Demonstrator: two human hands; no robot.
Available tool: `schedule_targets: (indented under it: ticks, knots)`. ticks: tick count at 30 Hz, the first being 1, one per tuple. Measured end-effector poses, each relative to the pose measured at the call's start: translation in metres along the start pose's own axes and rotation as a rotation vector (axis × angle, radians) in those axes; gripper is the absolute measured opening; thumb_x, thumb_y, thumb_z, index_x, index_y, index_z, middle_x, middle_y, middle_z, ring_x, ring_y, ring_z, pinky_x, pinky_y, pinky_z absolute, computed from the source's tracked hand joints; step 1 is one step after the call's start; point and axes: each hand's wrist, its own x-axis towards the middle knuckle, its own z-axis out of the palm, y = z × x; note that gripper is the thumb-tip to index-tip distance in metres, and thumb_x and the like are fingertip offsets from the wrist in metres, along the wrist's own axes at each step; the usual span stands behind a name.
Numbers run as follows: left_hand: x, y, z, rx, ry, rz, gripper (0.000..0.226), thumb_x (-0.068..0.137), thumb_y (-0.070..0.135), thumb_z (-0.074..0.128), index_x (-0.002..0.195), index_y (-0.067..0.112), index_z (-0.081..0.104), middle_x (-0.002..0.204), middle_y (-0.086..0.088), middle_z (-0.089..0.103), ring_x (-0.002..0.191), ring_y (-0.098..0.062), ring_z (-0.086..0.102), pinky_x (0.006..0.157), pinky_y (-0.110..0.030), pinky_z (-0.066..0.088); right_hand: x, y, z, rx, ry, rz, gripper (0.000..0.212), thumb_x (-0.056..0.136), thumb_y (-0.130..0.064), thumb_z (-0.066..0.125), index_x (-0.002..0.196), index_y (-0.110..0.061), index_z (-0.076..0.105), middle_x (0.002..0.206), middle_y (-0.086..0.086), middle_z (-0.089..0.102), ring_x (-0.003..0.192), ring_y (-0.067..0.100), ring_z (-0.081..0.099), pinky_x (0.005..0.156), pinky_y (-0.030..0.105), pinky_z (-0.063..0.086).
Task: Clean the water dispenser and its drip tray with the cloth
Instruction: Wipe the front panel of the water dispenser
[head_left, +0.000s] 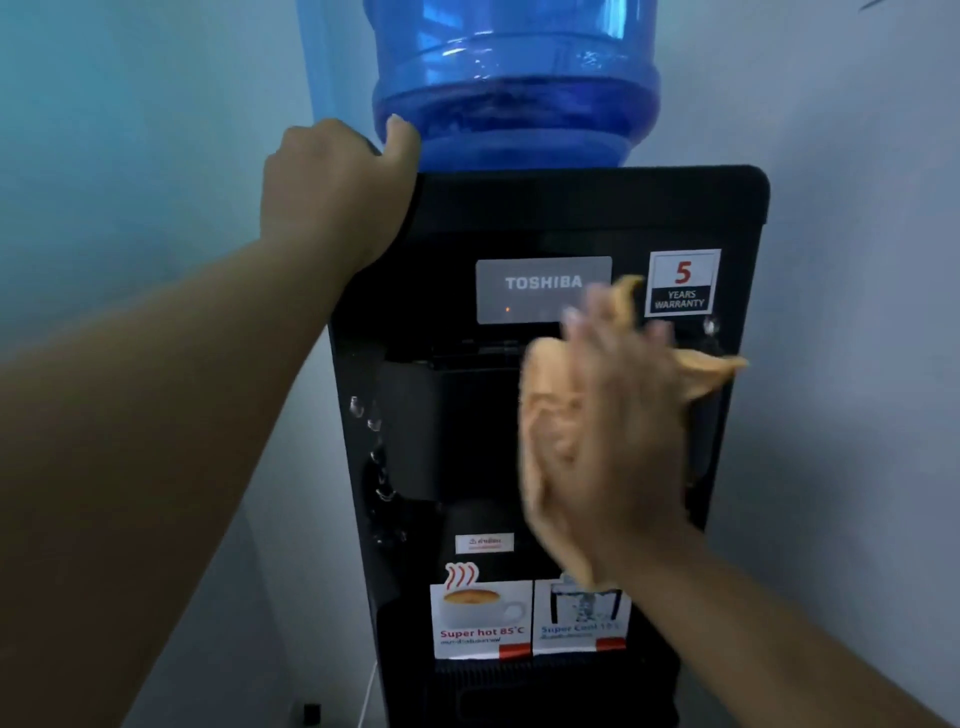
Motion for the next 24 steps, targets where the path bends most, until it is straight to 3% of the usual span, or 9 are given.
schedule_targets:
  ticks: [3, 5, 8, 10, 12, 15, 19, 22, 24]
  knots:
    - [-0.002, 0.001, -0.003, -0.006, -0.009, 0.002, 0.06, 0.095, 0.053, 0.028, 0.072, 0.006, 0.057, 0.085, -0.018, 0.046, 0.083, -0.035, 0.04, 0.074, -0.037, 0.032, 0.008, -0.038, 0.019, 0.088, -0.016, -0.281, 0.031, 0.097, -0.006, 0.057, 0.125, -0.016, 0.065, 0.122, 0.017, 0.066, 0.123, 0.033, 0.056, 0.114, 0.049, 0.034]
    - [-0.004, 0.001, -0.005, -0.018, -0.01, 0.007, 0.061, 0.095, 0.054, 0.028, 0.062, 0.009, 0.051, 0.074, -0.014, 0.044, 0.08, -0.036, 0.042, 0.071, -0.037, 0.031, 0.006, -0.026, 0.01, 0.067, -0.046, -0.357, 0.023, 0.097, -0.012, 0.06, 0.116, -0.018, 0.072, 0.116, 0.012, 0.065, 0.121, 0.033, 0.054, 0.115, 0.052, 0.03]
    - [-0.007, 0.0, -0.007, -0.031, -0.008, 0.015, 0.062, 0.095, 0.054, 0.029, 0.056, 0.009, 0.047, 0.066, -0.011, 0.04, 0.078, -0.035, 0.042, 0.068, -0.036, 0.028, -0.002, 0.011, -0.016, -0.046, -0.016, -0.169, 0.027, 0.103, -0.025, 0.045, 0.121, -0.022, 0.065, 0.122, 0.007, 0.05, 0.123, 0.034, 0.048, 0.12, 0.049, 0.018]
    - [-0.008, -0.001, -0.007, -0.04, -0.002, 0.024, 0.062, 0.095, 0.054, 0.03, 0.055, 0.008, 0.045, 0.063, -0.011, 0.041, 0.075, -0.036, 0.042, 0.066, -0.036, 0.027, 0.0, 0.009, -0.02, -0.046, 0.012, -0.06, 0.034, 0.104, -0.023, 0.04, 0.115, -0.015, 0.071, 0.126, 0.01, 0.056, 0.119, 0.037, 0.053, 0.117, 0.049, 0.027]
    - [-0.009, -0.001, -0.007, -0.038, 0.002, 0.028, 0.062, 0.096, 0.053, 0.03, 0.055, 0.009, 0.046, 0.063, -0.011, 0.04, 0.076, -0.036, 0.042, 0.067, -0.036, 0.028, 0.01, -0.015, -0.006, 0.004, 0.02, -0.078, 0.026, 0.101, -0.017, 0.05, 0.108, -0.014, 0.075, 0.116, 0.012, 0.068, 0.106, 0.035, 0.063, 0.101, 0.047, 0.044]
    - [-0.01, 0.001, -0.007, -0.038, 0.004, 0.038, 0.063, 0.096, 0.053, 0.03, 0.054, 0.009, 0.047, 0.063, -0.011, 0.04, 0.077, -0.036, 0.042, 0.068, -0.036, 0.027, 0.024, -0.054, 0.016, 0.043, -0.035, -0.156, 0.023, 0.091, -0.025, 0.066, 0.113, -0.02, 0.073, 0.102, 0.01, 0.067, 0.093, 0.029, 0.058, 0.086, 0.042, 0.044]
    - [-0.009, 0.001, -0.008, -0.054, -0.005, 0.03, 0.063, 0.097, 0.052, 0.031, 0.053, 0.009, 0.045, 0.063, -0.012, 0.04, 0.077, -0.036, 0.041, 0.067, -0.035, 0.027, 0.012, -0.05, 0.014, -0.1, -0.213, -0.366, 0.064, 0.086, -0.061, 0.056, 0.136, -0.021, 0.05, 0.127, 0.01, 0.045, 0.114, 0.032, 0.047, 0.11, 0.049, 0.031]
    - [-0.01, 0.002, -0.007, -0.055, -0.001, 0.023, 0.062, 0.096, 0.052, 0.031, 0.053, 0.011, 0.046, 0.063, -0.012, 0.04, 0.076, -0.037, 0.041, 0.067, -0.035, 0.028, 0.002, 0.0, -0.008, -0.14, -0.199, -0.474, 0.049, 0.097, -0.041, 0.054, 0.141, -0.025, 0.042, 0.144, 0.011, 0.047, 0.131, 0.033, 0.043, 0.118, 0.052, 0.021]
    - [-0.01, 0.003, -0.008, -0.067, 0.003, 0.02, 0.062, 0.096, 0.053, 0.031, 0.052, 0.01, 0.045, 0.061, -0.012, 0.041, 0.072, -0.037, 0.041, 0.065, -0.035, 0.027, -0.002, 0.028, -0.028, -0.154, -0.183, -0.291, 0.046, 0.098, -0.03, 0.052, 0.141, -0.019, 0.038, 0.15, 0.014, 0.042, 0.139, 0.034, 0.038, 0.119, 0.051, 0.014]
